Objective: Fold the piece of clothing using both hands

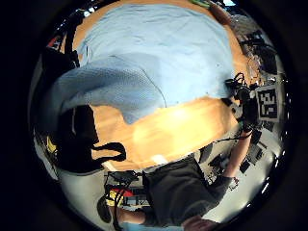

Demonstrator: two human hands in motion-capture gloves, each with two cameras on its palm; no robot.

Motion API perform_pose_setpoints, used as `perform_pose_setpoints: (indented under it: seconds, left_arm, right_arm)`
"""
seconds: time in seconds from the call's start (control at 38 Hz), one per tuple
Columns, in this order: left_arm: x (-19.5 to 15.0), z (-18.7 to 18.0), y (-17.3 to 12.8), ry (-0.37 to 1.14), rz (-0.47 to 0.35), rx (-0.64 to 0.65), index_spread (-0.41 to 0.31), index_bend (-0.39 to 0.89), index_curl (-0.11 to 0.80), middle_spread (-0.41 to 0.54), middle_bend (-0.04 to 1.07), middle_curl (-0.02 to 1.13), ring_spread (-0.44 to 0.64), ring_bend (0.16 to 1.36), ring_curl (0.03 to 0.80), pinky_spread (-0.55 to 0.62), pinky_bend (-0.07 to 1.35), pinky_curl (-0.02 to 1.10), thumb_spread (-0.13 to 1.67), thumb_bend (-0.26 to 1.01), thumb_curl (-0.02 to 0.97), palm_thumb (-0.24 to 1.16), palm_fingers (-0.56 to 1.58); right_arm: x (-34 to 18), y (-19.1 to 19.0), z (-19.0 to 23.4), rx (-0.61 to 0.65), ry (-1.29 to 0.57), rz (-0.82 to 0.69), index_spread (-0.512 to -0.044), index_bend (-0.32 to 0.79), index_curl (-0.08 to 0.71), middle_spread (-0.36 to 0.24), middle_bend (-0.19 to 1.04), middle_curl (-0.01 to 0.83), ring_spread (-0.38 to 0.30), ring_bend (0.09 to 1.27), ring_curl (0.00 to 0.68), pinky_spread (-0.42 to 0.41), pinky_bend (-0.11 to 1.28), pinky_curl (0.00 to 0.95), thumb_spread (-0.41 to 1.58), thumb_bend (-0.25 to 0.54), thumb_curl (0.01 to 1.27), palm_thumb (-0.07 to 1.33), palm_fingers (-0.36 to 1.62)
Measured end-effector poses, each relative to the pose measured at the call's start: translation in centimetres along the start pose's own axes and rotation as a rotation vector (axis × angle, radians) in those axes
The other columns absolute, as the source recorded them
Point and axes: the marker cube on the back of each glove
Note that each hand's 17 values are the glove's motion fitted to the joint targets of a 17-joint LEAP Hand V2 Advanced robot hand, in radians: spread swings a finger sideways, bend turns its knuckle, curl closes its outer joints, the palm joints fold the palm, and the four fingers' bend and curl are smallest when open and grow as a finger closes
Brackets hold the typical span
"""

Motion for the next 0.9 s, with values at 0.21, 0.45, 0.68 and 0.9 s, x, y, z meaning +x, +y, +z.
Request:
perform_pose_setpoints:
  seconds: [0.21, 0.45, 0.68, 0.9]
  left_arm:
    - [0.0, 1.7, 0.1, 0.039, 0.082, -0.045, -0.278, 0.17, 0.435, -0.304, 0.29, 0.48, -0.34, 0.45, 0.395, -0.37, 0.41, 0.39, 0.84, -0.02, 0.570, 0.85, 1.18]
    - [0.8, 4.1, 1.8, 0.114, 0.267, -0.161, -0.279, 0.17, 0.443, -0.303, 0.29, 0.49, -0.34, 0.44, 0.406, -0.36, 0.37, 0.40, 0.78, -0.02, 0.617, 0.87, 1.17]
    - [-1.0, 2.5, 0.1, 0.118, 0.240, -0.180, -0.287, 0.19, 0.468, -0.299, 0.31, 0.52, -0.34, 0.45, 0.425, -0.35, 0.31, 0.39, 0.66, -0.02, 0.678, 0.89, 1.18]
    - [-1.5, 0.4, -2.2, 0.075, 0.077, -0.258, -0.291, 0.18, 0.488, -0.296, 0.32, 0.54, -0.34, 0.46, 0.444, -0.35, 0.28, 0.40, 0.62, -0.02, 0.719, 0.88, 1.18]
  right_arm:
    - [1.8, -3.0, 0.6, 0.088, -0.023, 0.016, -0.288, 0.16, 0.253, -0.133, 0.34, 0.438, -0.178, 0.61, 0.395, -0.197, 0.52, 0.364, 1.08, 0.111, 0.39, 1.02, 1.23]
    - [2.1, 0.3, -3.0, 0.012, 0.094, -0.068, -0.266, 0.16, 0.305, -0.158, 0.39, 0.472, -0.213, 0.67, 0.440, -0.272, 0.52, 0.392, 1.10, 0.113, 0.38, 1.09, 1.30]
    - [2.2, 0.6, -11.8, 0.077, 0.243, -0.052, -0.259, 0.18, 0.349, -0.159, 0.41, 0.488, -0.224, 0.68, 0.451, -0.292, 0.49, 0.393, 1.13, 0.084, 0.36, 1.09, 1.29]
    - [0.9, -3.1, -14.5, 0.147, 0.333, 0.055, -0.262, 0.18, 0.382, -0.162, 0.41, 0.496, -0.227, 0.67, 0.453, -0.307, 0.48, 0.394, 1.16, 0.051, 0.34, 1.08, 1.30]
